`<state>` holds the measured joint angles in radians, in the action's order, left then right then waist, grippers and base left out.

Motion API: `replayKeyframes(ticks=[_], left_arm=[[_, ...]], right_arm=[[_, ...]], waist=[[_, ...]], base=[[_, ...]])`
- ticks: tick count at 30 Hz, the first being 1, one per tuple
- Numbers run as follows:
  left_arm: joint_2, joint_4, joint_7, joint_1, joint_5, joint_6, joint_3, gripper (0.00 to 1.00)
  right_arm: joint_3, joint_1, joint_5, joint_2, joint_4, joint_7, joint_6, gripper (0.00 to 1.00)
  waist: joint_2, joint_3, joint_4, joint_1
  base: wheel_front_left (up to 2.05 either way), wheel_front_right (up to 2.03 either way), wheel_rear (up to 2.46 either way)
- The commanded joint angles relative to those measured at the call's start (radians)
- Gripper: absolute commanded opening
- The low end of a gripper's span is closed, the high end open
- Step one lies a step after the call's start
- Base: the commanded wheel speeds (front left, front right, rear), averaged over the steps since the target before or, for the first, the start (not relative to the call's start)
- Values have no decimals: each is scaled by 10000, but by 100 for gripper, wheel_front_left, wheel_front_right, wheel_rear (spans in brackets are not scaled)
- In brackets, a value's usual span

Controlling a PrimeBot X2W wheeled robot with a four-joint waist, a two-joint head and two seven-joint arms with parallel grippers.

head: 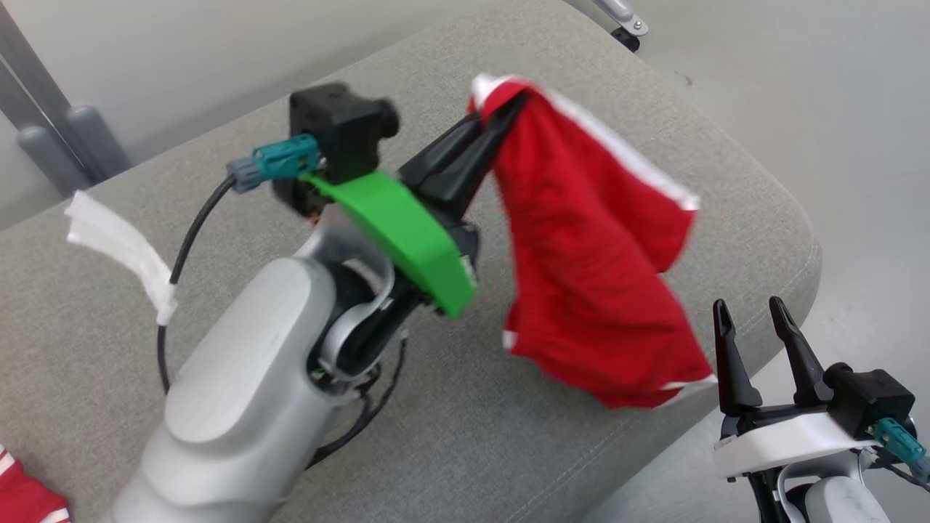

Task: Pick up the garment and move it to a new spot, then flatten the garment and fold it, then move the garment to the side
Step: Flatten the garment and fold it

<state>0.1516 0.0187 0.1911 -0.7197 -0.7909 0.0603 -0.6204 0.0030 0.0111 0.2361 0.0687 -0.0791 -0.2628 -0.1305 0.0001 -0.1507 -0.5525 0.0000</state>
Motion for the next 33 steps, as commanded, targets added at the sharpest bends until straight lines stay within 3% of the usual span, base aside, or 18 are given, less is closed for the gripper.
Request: replayKeyframes(ticks=[1, 5, 9, 12, 15, 16, 17, 18, 19, 22, 25, 33], left_arm=[[292, 242, -72, 301, 87, 41, 49, 0], [1133, 957, -301, 827, 331, -264, 398, 0], [1801, 1822, -549, 1125, 507, -908, 1033, 0], [2080, 2700, -639, 1232, 369, -1408, 1553, 0], [2137, 3536, -402, 1390, 98, -1373, 1638, 0], [2132, 3715, -399, 1424, 36, -1335, 1652, 12], [2120, 3900, -459, 1483, 45, -1256, 1639, 42], [2078, 4003, -568, 1531, 30, -1213, 1655, 89], [1988, 4119, -702, 1617, -33, -1176, 1678, 100], [1990, 4187, -1166, 1872, 246, -1195, 1555, 100], [1980, 3719, -1955, 2621, 715, -1584, 1348, 100], [1653, 1852, -2314, 4956, 918, -2625, 783, 100]], right_arm=[[-27, 106, 41, -46, 29, -32, -5, 100], [26, 131, 37, -76, -69, -31, -5, 100], [106, 255, 1, -26, -129, -32, -5, 100], [209, 385, 0, 17, -146, -32, -5, 100], [336, 523, -3, 72, -166, -32, -5, 100], [355, 559, -3, 81, -165, -30, -5, 100], [348, 588, 0, 92, -160, -30, -5, 100], [342, 597, 5, 95, -151, -32, -5, 100], [316, 588, 15, 103, -138, -32, -5, 100], [317, 521, 18, 137, -142, -32, -5, 100], [244, 345, 16, 174, -118, -32, -5, 100], [16, 97, -7, 166, -36, -30, -5, 100]], waist=[[-1, -80, -15, 0], [-1, -157, -7, 0], [-1, -233, 229, 0], [-1, -290, 393, 0], [-1, -333, 521, 0], [-1, -347, 547, 0], [-1, -369, 590, 0], [-1, -384, 625, 0], [-1, -398, 673, 0], [-1, -401, 754, 0], [-1, -332, 841, 0], [-1, -223, 1212, 0]], base=[[0, 0, 0], [0, 0, 0], [0, 0, 0], [0, 0, 0], [0, 0, 0], [0, 0, 0], [0, 0, 0], [0, 0, 0], [0, 0, 0], [0, 0, 0], [0, 0, 0], [0, 0, 0]])
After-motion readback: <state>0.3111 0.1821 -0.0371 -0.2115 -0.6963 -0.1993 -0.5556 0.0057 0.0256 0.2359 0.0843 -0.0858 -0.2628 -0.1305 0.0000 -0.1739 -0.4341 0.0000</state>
